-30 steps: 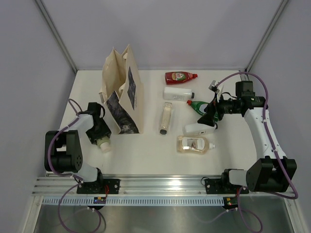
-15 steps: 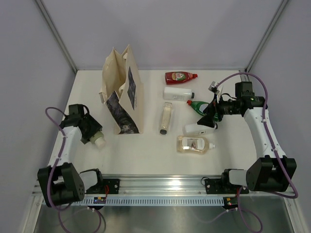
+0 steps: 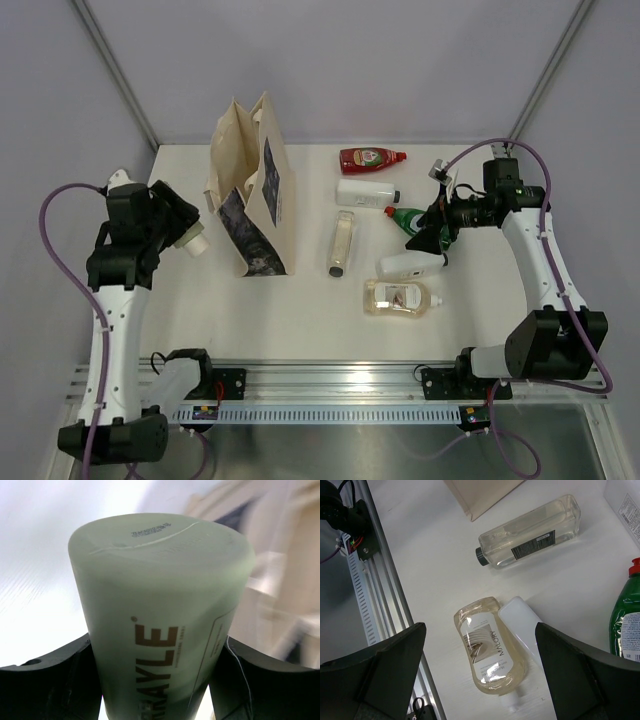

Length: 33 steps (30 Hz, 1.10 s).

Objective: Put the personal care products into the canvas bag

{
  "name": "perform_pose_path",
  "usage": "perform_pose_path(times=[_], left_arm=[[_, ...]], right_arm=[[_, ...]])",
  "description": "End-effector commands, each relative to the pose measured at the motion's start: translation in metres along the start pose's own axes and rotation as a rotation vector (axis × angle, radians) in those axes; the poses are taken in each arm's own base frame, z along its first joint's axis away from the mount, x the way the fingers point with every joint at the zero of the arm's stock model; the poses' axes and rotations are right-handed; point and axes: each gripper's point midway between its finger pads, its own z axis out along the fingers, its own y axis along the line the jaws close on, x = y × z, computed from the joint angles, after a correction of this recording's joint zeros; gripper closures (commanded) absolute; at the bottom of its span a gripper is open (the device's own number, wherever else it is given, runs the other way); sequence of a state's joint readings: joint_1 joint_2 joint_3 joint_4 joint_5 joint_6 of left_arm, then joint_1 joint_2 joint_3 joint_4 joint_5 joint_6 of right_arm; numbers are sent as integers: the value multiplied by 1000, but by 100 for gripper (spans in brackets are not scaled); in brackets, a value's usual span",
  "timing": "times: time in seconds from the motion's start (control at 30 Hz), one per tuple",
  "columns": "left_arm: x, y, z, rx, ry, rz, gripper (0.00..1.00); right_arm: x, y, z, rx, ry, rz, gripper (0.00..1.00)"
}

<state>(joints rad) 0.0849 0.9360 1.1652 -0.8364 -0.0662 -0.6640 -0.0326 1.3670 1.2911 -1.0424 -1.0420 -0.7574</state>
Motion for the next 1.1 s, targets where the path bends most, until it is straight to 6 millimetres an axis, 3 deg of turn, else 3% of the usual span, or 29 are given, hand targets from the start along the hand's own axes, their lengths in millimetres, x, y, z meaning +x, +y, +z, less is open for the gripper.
perform_pose_path(times=[0.0, 0.07, 0.13, 0.2, 0.23, 0.27, 0.37, 0.4, 0.47, 0.5, 0.57, 0.63, 0.67, 0.83, 0.97, 1.07], left_arm=[[-64, -57, -57, 169, -268, 61, 100], [-76, -64, -68, 172, -318, 95, 100], [-92, -87, -86, 246, -375, 118, 100], [-100, -107, -88, 296, -390, 139, 100], [-111, -123, -98, 354, -420, 146, 100], [-113, -135, -86, 364, -403, 162, 100], [-128, -172, -83, 430, -419, 212, 100], [-129, -182, -60, 411, -411, 243, 100], [-142, -200, -55, 423, -441, 255, 100], [-145, -208, -34, 406, -443, 274, 100], [-155, -221, -26, 416, -473, 277, 100], [-154, -235, 2, 418, -462, 302, 100], [-157, -243, 4, 426, -468, 305, 100], [-134, -254, 67, 373, -395, 383, 99], [-109, -254, 99, 375, -317, 444, 90], [-88, -254, 111, 399, -254, 459, 81]], right_arm=[[-18, 4, -3, -25, -37, -37, 0], [-21, 3, -4, -26, -40, -37, 0], [-26, 3, -5, -27, -44, -42, 0], [-27, 1, -5, -31, -44, -38, 1], [-29, 1, -5, -30, -45, -41, 1], [-30, 1, -5, -34, -48, -40, 1], [-32, 1, -5, -39, -50, -36, 1], [-33, 1, -5, -38, -50, -37, 1], [-33, 1, -5, -39, -51, -38, 1], [-32, 2, -5, -37, -50, -38, 1], [-33, 4, -6, -37, -58, -41, 0], [-32, 3, -5, -36, -64, -28, 0], [-33, 5, -5, -38, -72, -29, 0], [-32, 8, -4, -38, -86, -19, 0], [-28, 10, -5, -35, -81, -19, 1], [-25, 10, -3, -37, -75, -13, 1]])
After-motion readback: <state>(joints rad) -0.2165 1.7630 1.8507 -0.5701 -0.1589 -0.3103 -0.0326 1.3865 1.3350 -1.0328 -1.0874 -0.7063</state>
